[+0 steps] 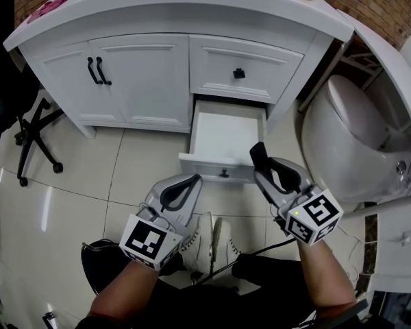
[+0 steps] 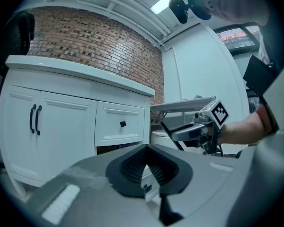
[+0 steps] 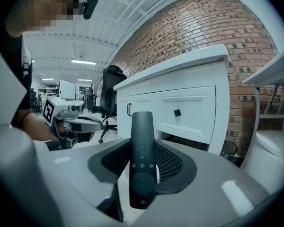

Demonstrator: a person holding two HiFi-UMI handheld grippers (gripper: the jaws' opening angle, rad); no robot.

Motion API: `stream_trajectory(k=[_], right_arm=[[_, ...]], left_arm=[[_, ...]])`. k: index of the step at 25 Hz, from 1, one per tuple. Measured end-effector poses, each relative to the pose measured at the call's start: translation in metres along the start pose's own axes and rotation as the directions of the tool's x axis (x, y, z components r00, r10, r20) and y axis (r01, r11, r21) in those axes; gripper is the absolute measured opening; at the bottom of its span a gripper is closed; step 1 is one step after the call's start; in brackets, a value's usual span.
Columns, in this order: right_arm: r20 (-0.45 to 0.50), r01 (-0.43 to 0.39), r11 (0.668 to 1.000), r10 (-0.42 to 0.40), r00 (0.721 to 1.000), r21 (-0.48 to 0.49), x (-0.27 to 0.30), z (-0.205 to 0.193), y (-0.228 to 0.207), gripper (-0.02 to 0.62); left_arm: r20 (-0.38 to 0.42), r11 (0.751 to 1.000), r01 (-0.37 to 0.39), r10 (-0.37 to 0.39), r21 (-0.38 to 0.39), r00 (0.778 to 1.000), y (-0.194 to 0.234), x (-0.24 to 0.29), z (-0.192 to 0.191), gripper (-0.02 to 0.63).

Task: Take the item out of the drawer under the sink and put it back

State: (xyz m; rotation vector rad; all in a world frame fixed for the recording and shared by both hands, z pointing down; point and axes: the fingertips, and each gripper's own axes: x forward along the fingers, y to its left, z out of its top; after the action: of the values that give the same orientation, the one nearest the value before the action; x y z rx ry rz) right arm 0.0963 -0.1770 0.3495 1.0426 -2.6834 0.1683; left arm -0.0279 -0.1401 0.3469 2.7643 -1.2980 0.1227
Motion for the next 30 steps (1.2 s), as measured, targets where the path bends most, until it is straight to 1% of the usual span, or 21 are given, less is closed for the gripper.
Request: stream_trajectory(k=[3,7,10,14,18,23,26,30], right_arm=[[-0.050,-0.020,0.997,0.016,0.999,-0.076,0.021,0.008,-0.014,0.166],[-0.105,-0.039,0.987,0.023,0.994,-0.156,0.058,0.014,-0.038,0.166],[-0.154,-0.051,0.978,0.019,0.988,-0.204,0.086,0.010,-0.054,0.166],[-0.232,-0.086,0.955,0.018,0.973,-0.284,0.120,-0.003,-0.068,0.166],[-0.325,-0.115,0.943,0.007,0.946,-0.314,0.151,-0.032,-0.087,0.167],[-0.435,-0.154,0.928,-0.009,0.901,-0.340,0.176,-0.064,-0.104,0.166],[-0.482,-0.201,0.916,0.009,0.876,-0.348,0.189,-0.076,-0.105,0.166],[-0.556,-0.271,0.889,0.022,0.831,-0.370,0.204,-0.102,-0.108,0.166]], left_arm=[[0.026,1.000,-0.006,0.006,-0.019,1.000,0.004,0.007,0.000,0.005],[0.005,1.000,-0.007,0.007,-0.029,1.000,0.008,0.014,-0.010,0.005],[0.023,0.999,-0.012,0.013,-0.033,1.000,0.012,0.019,-0.010,0.006],[0.014,0.999,-0.020,0.020,-0.031,1.000,0.018,0.021,-0.015,0.005],[0.009,0.999,-0.023,0.023,-0.038,1.000,0.020,0.023,-0.019,0.006],[0.002,0.999,-0.017,0.017,-0.039,1.000,0.020,0.025,-0.024,0.005],[-0.007,0.999,-0.012,0.012,-0.047,1.000,0.020,0.026,-0.029,0.005],[-0.006,0.998,-0.006,0.005,-0.057,1.000,0.020,0.029,-0.032,0.005]])
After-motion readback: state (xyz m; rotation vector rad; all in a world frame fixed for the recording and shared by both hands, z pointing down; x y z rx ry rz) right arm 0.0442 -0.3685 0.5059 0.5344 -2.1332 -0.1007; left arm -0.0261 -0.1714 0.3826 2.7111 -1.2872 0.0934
